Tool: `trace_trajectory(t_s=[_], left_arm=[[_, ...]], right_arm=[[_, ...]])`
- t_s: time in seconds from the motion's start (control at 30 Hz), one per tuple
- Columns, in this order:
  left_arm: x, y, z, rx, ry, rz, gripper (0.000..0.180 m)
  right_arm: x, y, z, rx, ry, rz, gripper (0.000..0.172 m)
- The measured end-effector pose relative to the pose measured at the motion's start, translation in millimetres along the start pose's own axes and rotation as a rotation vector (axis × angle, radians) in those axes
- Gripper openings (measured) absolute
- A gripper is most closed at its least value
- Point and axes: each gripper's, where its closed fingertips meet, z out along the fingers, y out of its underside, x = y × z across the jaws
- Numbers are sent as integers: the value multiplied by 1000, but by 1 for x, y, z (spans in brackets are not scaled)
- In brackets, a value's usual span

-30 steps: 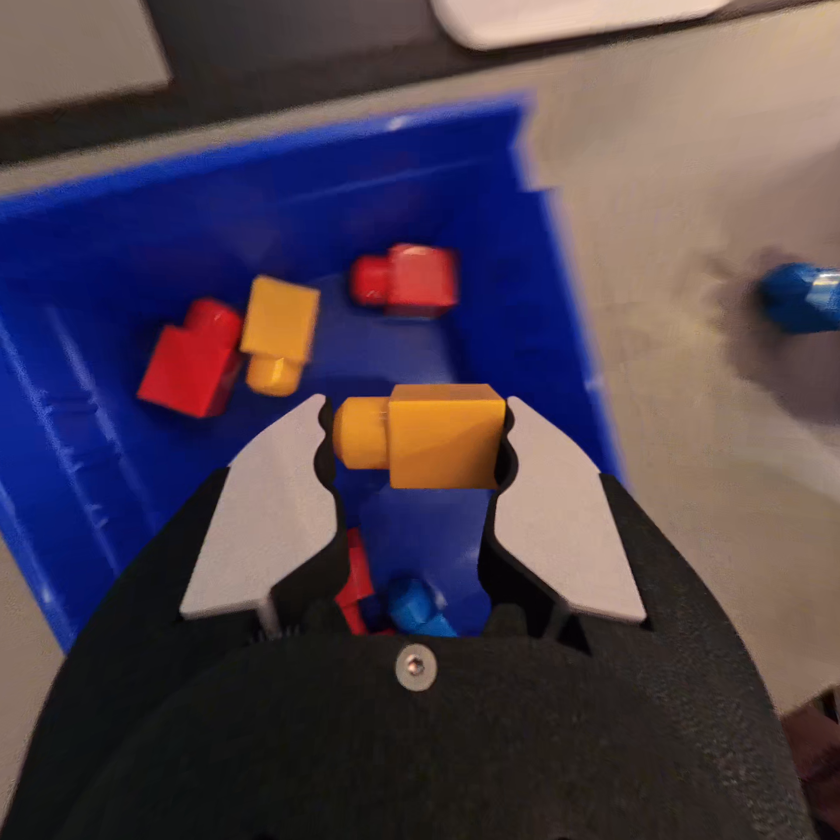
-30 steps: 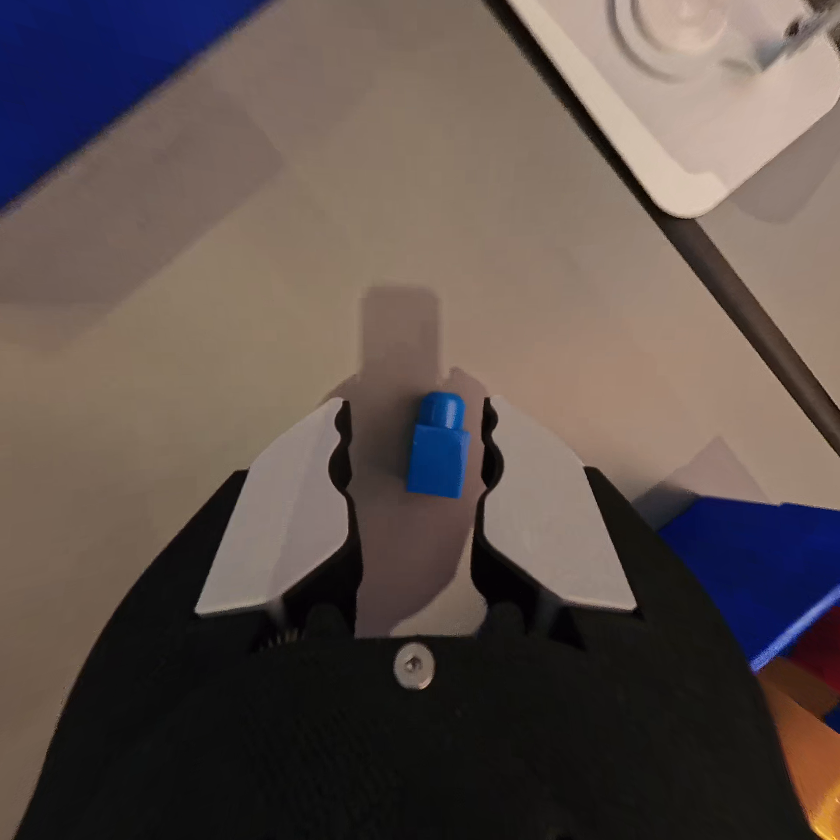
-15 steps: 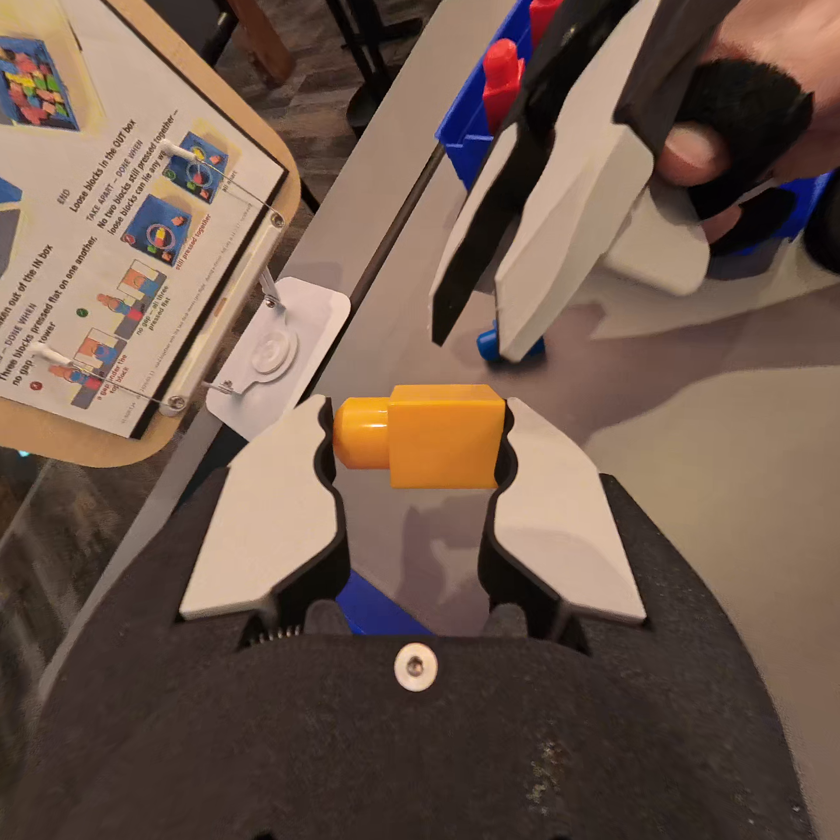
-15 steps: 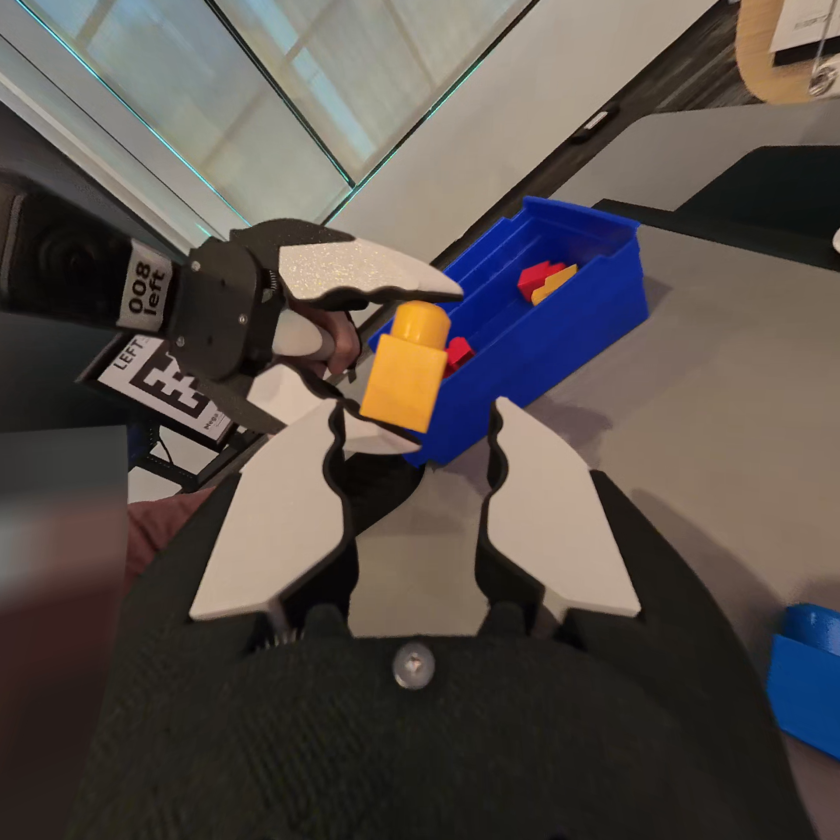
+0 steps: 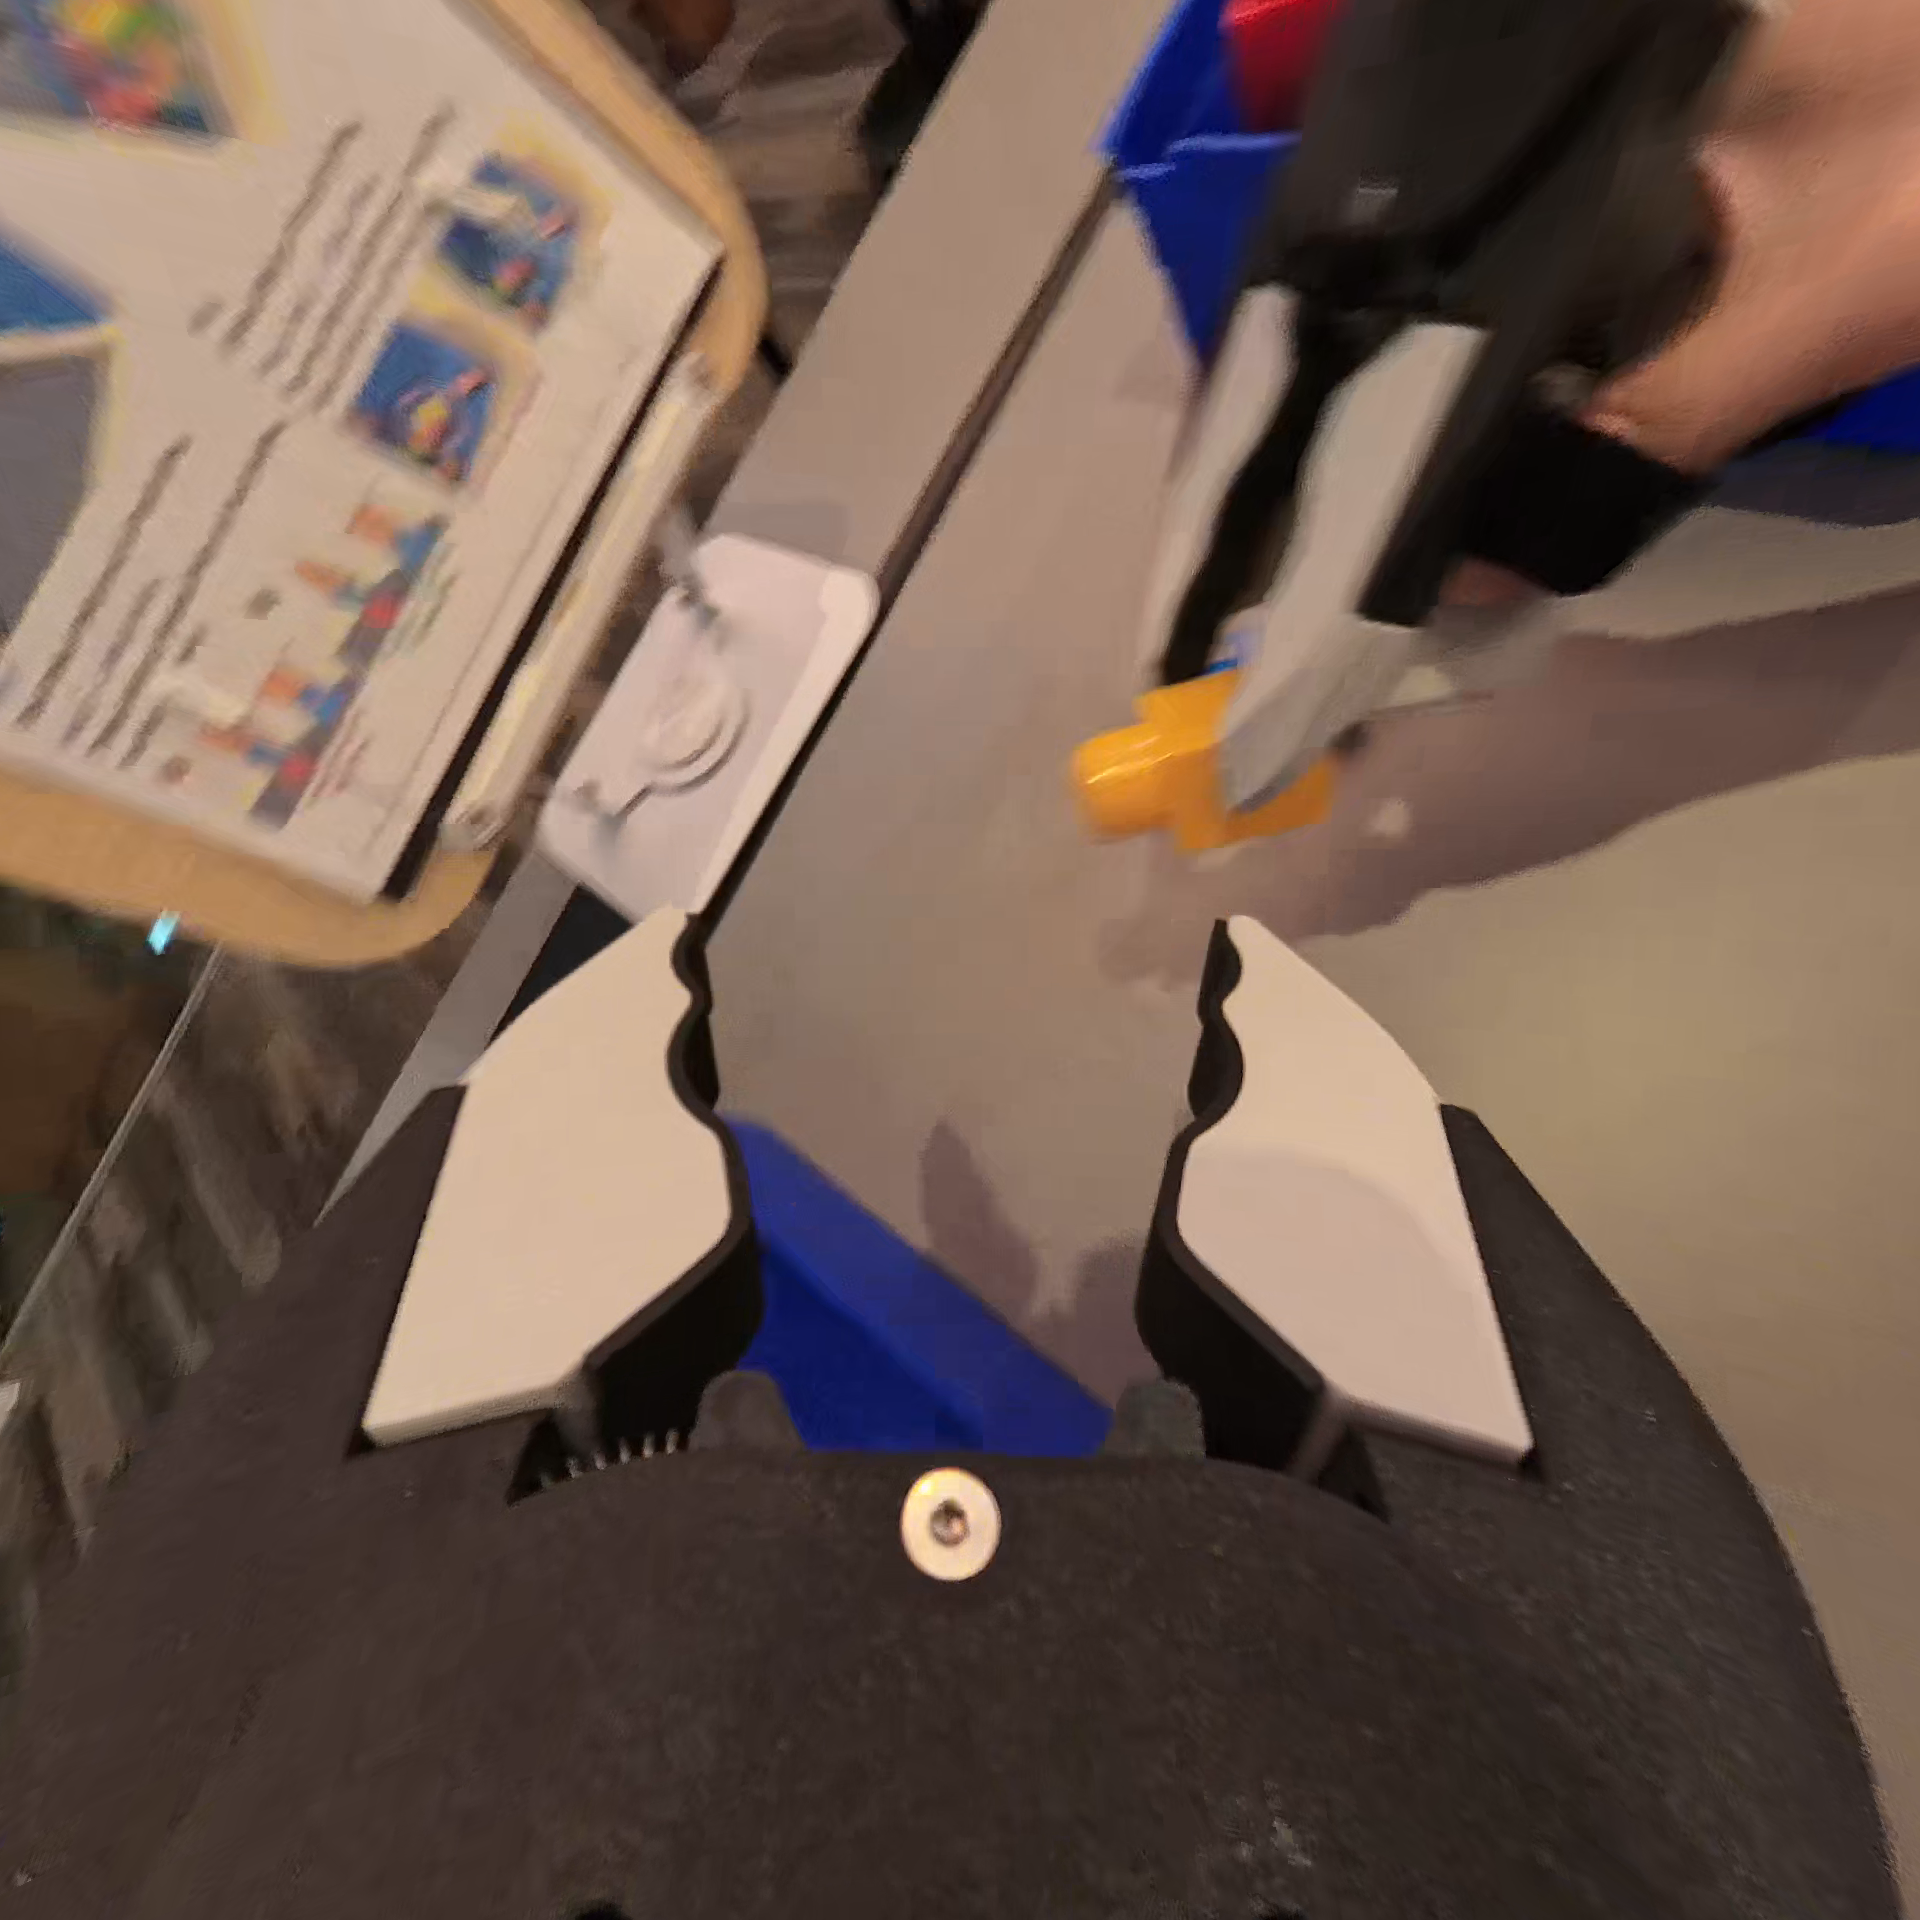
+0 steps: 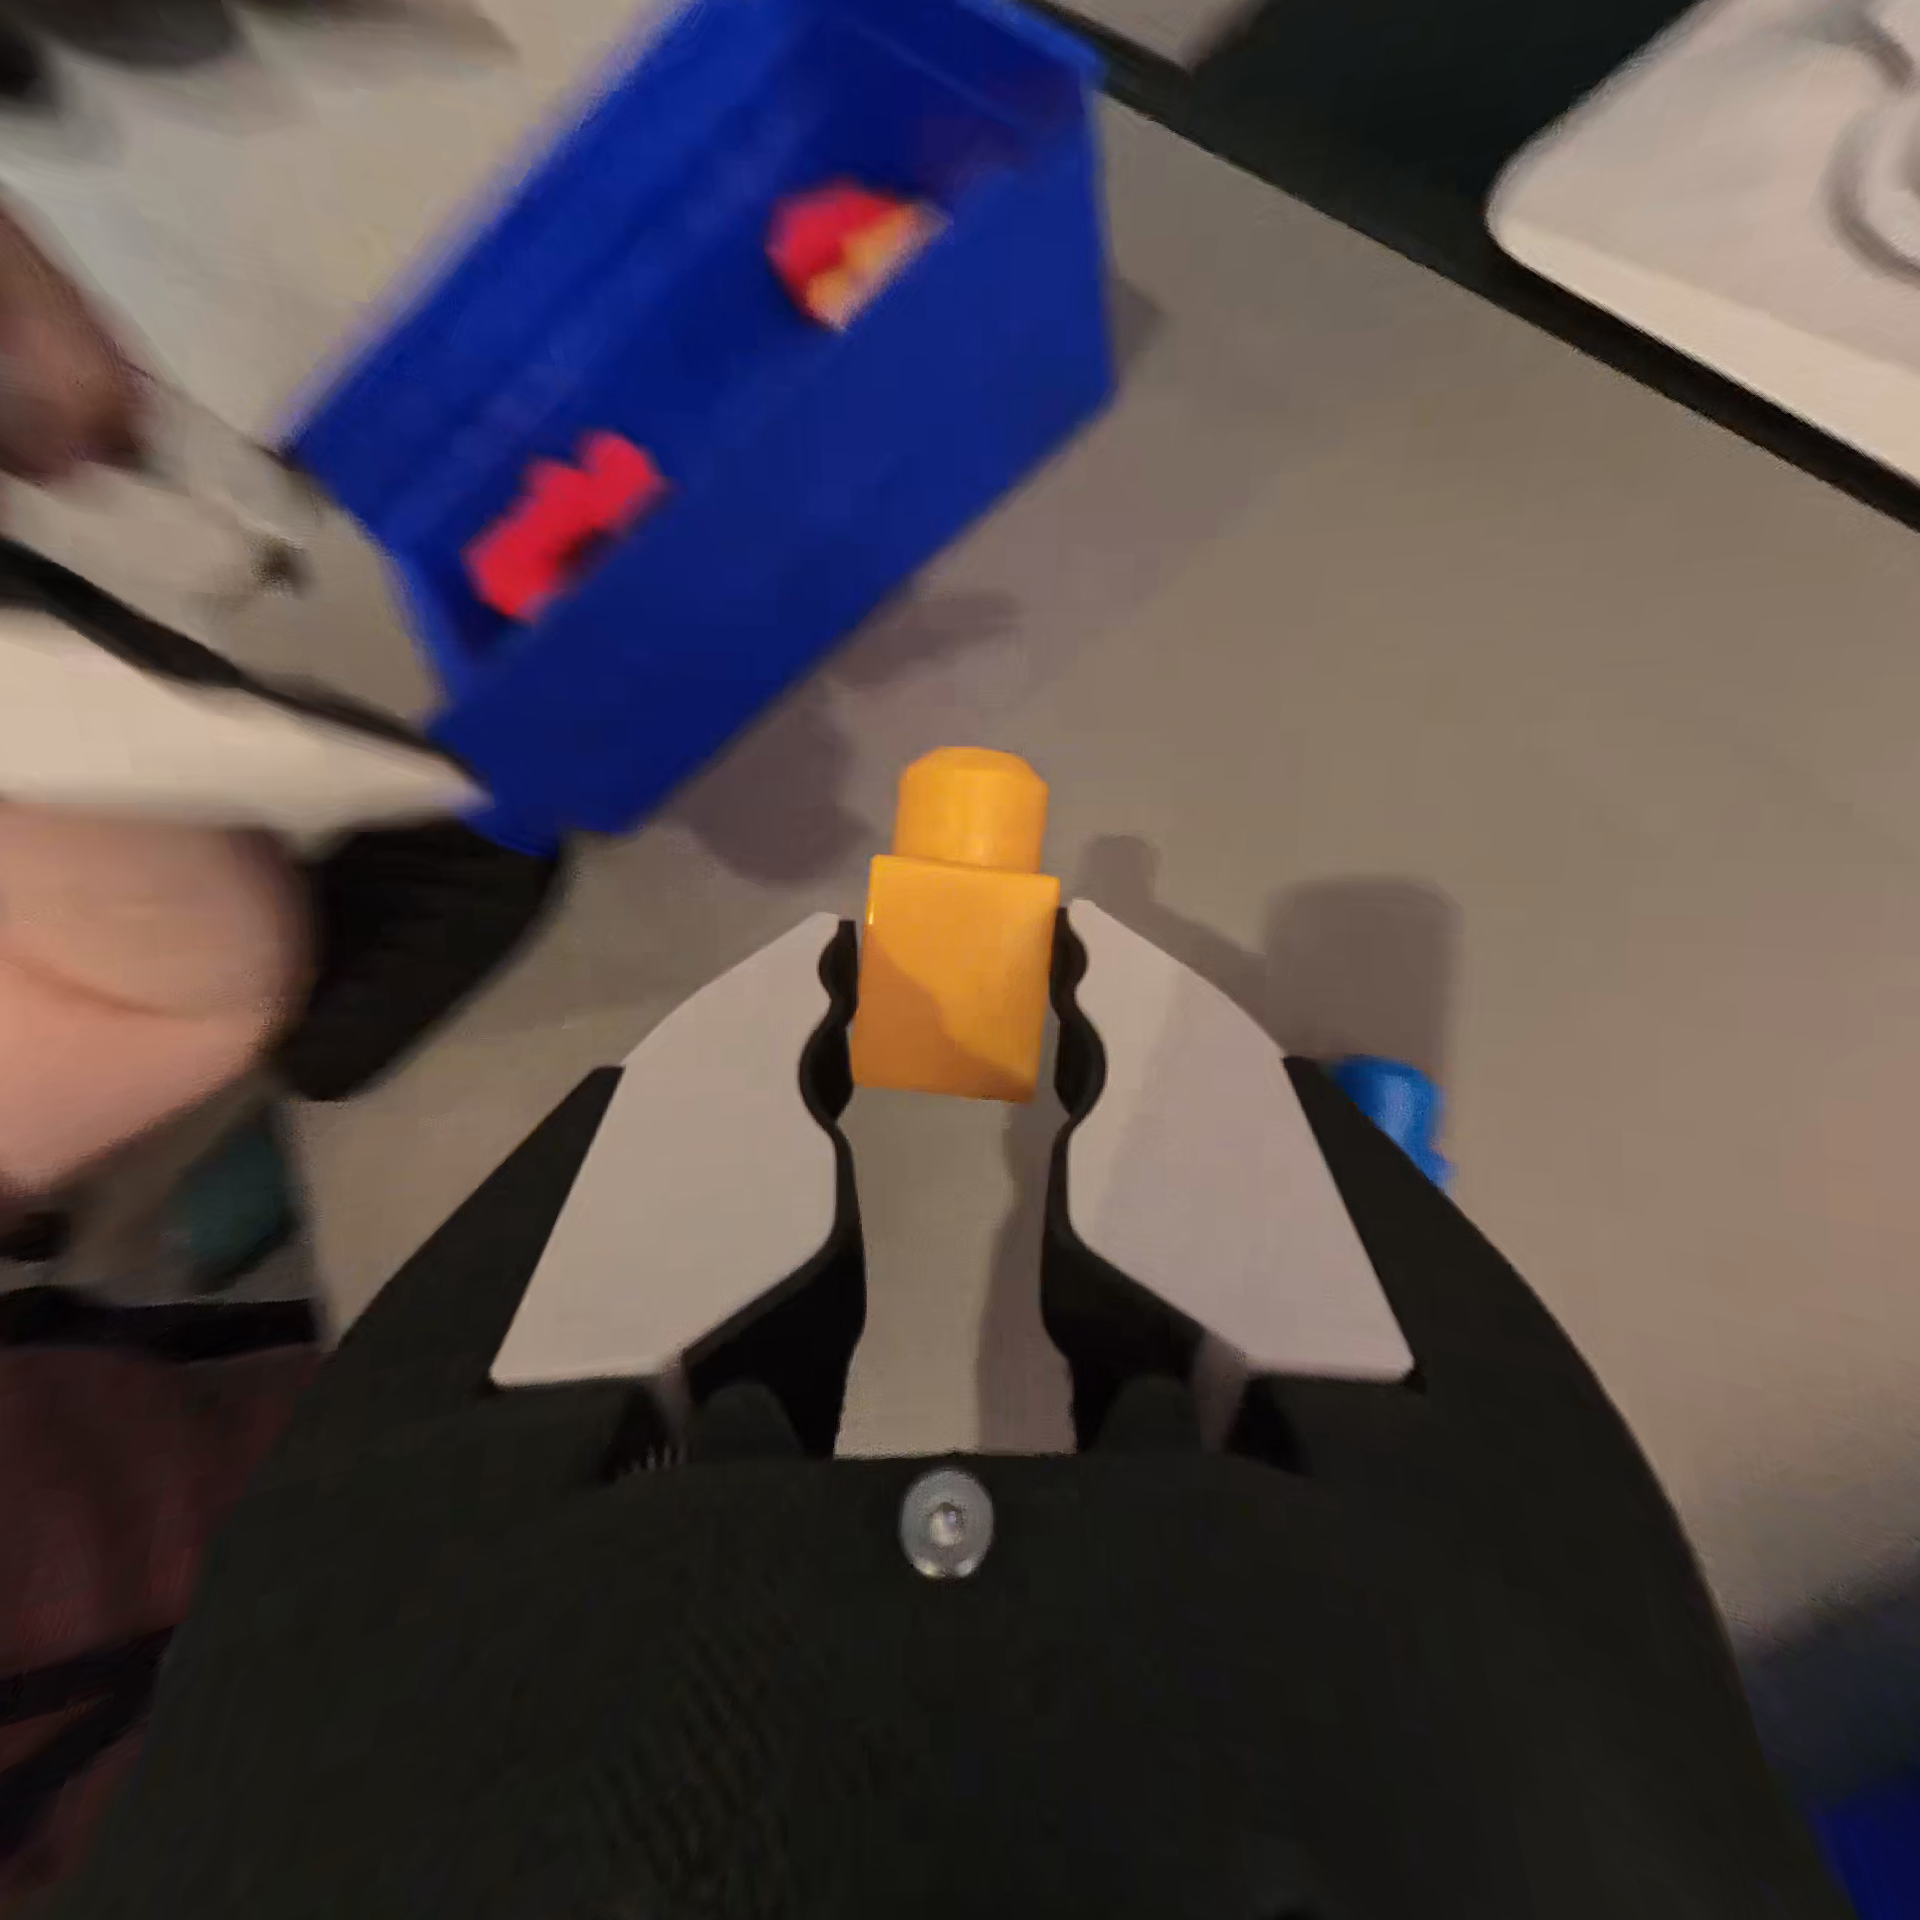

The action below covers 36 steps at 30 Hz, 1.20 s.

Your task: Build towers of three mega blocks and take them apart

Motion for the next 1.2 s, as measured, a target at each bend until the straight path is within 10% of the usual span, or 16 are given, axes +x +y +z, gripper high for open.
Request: trace_trajectory(t_s=[0.2,0.6,1.2], left_arm=[[-124,111,-41,-173,-310,-379,83],[-129,237,42,-436,-160,-574,66],[-112,270,75,-545,-53,-501,38]], right_arm=[[52,57,31,-358,343,-135,37],[57,79,46,-505,399,-215,40],[46,52,34,-372,350,-234,47]])
